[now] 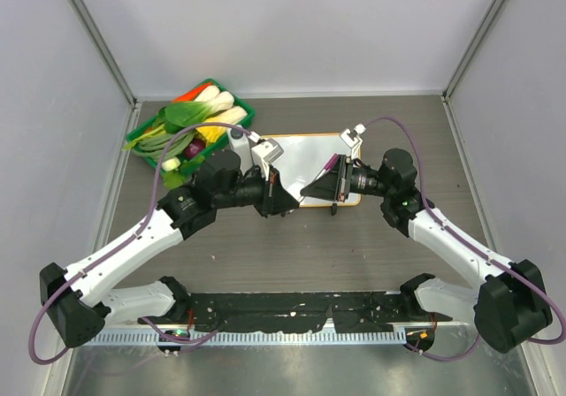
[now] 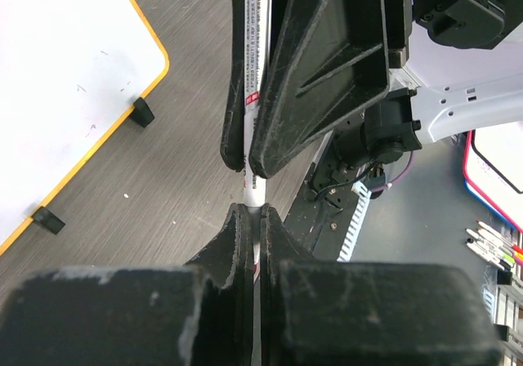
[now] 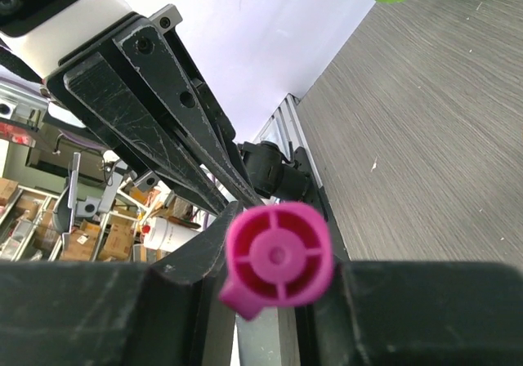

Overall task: Write a sentence on the whiteboard
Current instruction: Pick up the whiteboard marker at the center of the board.

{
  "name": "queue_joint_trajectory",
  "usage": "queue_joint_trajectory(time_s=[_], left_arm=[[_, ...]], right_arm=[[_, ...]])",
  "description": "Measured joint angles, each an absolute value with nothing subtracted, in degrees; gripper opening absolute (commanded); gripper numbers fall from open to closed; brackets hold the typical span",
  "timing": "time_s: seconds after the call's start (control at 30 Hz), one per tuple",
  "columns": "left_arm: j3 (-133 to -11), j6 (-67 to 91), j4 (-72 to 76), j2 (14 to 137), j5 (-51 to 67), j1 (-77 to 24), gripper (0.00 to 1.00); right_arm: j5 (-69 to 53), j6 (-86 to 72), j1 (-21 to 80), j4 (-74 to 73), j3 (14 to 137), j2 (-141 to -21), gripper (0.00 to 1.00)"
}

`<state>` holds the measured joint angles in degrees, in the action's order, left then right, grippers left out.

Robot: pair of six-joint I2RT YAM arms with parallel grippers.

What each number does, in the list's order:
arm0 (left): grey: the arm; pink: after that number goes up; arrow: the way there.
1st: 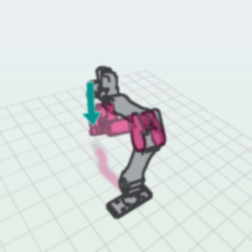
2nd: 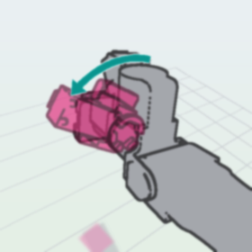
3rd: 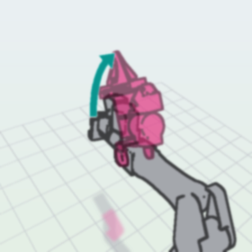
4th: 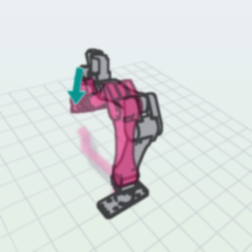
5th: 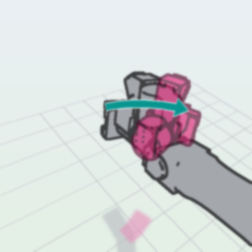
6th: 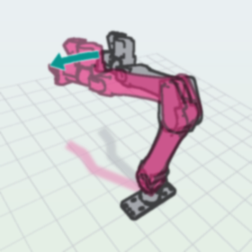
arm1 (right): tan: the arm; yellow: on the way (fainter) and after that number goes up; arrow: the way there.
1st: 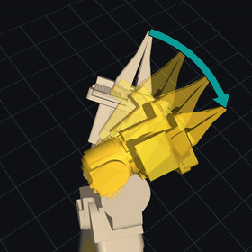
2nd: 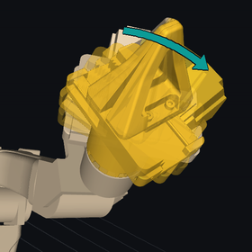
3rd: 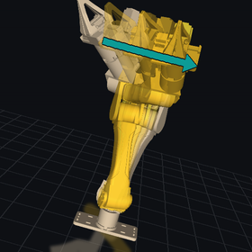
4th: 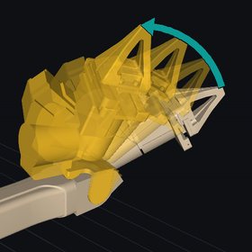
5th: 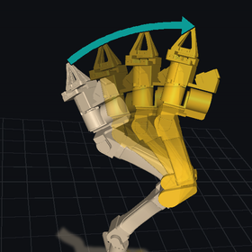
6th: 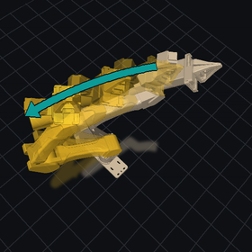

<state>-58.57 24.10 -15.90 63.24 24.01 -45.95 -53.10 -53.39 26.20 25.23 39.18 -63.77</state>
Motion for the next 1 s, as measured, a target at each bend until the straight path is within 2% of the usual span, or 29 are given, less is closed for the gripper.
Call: queue_joint_trajectory(time_s=[0.13,0.3,0.37,0.4,0.47,0.53,0.6,0.63,0.8,1.0], left_arm=[[-58.08,24.08,-15.49,63.09,24.29,-45.95,0.00],[-57.60,24.01,-15.42,62.78,24.21,-45.95,0.00],[-57.43,23.94,-15.46,62.50,24.05,-45.93,0.00],[-57.30,23.86,-15.46,62.33,23.81,-45.93,0.03],[-57.28,23.83,-15.64,62.15,23.51,-45.93,0.19],[-57.25,23.77,-15.73,62.00,22.63,-45.93,0.49],[-57.06,24.12,-16.25,61.54,21.45,-45.65,0.73],[-56.86,24.23,-16.49,61.12,20.80,-45.30,0.79],[-56.10,25.65,-16.88,58.98,18.48,-43.72,0.96],[-53.65,28.12,-17.04,57.23,14.83,-42.02,0.98]], right_arm=[[-52.97,-53.93,26.20,25.74,38.68,-63.77,0.22],[-52.88,-54.30,26.20,25.69,38.26,-63.79,0.01],[-52.86,-54.17,26.22,25.76,38.24,-63.77,0.02],[-52.84,-54.17,26.22,25.74,38.24,-63.77,0.01],[-52.75,-54.11,26.30,25.69,38.24,-63.75,0.01],[-52.36,-53.74,26.46,25.54,38.24,-63.66,0.02],[-51.90,-52.58,26.52,24.12,38.24,-63.20,0.02],[-51.46,-52.03,26.52,23.24,38.24,-62.87,0.01],[-47.00,-47.11,26.52,16.05,38.35,-61.08,0.01],[-37.82,-42.26,26.52,6.31,38.81,-60.62,0.01]])
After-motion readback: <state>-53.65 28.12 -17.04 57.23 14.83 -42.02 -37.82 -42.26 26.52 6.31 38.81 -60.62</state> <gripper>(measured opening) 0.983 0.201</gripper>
